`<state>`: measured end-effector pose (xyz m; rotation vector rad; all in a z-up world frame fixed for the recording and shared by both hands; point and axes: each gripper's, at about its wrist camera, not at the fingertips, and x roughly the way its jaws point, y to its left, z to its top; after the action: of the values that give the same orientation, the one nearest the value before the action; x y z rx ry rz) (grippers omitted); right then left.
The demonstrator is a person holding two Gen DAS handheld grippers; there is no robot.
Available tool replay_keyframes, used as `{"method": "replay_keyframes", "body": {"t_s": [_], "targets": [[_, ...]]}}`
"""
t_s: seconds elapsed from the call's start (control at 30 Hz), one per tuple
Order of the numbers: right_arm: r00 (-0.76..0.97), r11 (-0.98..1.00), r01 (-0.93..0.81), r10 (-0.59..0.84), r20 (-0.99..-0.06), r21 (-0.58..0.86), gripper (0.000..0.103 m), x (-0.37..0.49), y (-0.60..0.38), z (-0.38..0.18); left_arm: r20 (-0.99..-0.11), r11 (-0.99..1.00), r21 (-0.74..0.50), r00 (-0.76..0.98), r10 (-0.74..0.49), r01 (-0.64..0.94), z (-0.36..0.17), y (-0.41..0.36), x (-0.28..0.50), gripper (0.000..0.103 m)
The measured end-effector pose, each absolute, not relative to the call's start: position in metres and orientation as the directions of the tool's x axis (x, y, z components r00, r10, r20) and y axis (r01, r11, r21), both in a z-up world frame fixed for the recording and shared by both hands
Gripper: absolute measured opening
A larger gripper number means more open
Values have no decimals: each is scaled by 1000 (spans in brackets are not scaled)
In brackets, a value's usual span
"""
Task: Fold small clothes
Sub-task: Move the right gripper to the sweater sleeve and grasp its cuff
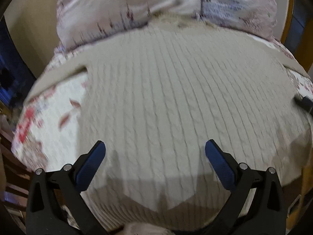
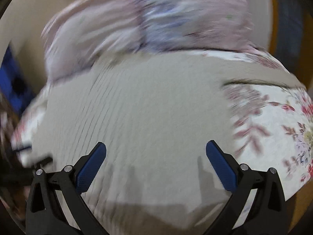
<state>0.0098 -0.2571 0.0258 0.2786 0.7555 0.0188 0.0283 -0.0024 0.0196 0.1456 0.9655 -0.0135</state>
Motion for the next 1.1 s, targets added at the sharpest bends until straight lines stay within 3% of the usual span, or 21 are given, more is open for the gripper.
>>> {"method": "replay_keyframes", "body": {"t_s": [0.07,0.13,0.4,0.6,1.03,1.1], "targets": [[750,923,157,119,-650,351,101,20,-298,39,-802,991,102,596,32,83,29,2,39,101],[758,865,243,112,-642,438,94,33,-344,47,-797,994,61,604,-6,90,37,9,53,101],[713,646,523,25,-701,556,54,79,-465,35,-786,997,3,616,-48,82,56,27,109,101],[660,492,654,-2,-751,574,48,96,-518,6,-779,979,-169,593,-202,112,53,43,146,101],[650,427,707,-76,-756,564,28,103,-546,-13,-790,982,-167,586,-184,83,36,50,183,101],[641,444,713,-97,-762,543,19,104,-545,-13,-789,980,-182,582,-196,83,34,51,185,101]]}}
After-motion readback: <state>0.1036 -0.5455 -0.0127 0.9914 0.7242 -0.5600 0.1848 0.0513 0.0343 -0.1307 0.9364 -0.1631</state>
